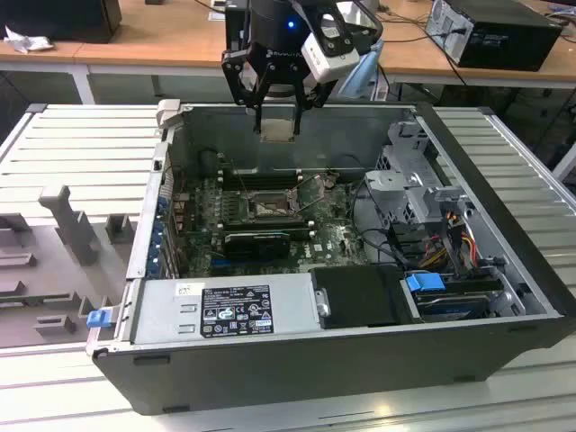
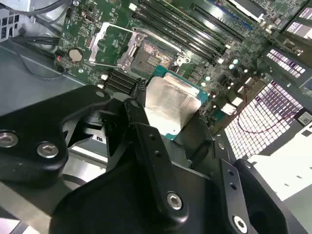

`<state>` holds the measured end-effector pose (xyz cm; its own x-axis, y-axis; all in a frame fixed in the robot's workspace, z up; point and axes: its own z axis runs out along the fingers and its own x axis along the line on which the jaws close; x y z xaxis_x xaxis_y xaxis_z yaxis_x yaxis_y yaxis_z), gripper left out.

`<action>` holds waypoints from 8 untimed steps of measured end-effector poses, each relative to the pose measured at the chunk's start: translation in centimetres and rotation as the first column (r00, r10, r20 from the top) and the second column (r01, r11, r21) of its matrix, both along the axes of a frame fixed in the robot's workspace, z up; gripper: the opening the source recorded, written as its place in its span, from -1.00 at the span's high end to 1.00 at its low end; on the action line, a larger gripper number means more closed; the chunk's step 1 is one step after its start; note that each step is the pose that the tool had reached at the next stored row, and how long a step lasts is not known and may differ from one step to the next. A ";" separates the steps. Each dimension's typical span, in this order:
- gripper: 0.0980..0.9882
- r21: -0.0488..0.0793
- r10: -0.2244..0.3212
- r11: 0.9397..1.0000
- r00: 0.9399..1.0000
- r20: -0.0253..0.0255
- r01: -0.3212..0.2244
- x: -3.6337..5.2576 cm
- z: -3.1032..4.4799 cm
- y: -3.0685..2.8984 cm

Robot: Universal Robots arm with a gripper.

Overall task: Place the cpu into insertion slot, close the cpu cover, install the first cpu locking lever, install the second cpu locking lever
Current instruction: 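Place the cpu into insertion slot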

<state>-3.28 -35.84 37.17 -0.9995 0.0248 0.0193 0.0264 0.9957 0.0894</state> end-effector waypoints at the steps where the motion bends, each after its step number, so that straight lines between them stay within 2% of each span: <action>1: 0.02 0.000 0.000 1.000 1.000 0.000 0.000 0.00 0.00 0.00; 8: 0.02 0.000 -0.057 0.998 0.998 0.000 0.057 0.00 0.00 0.00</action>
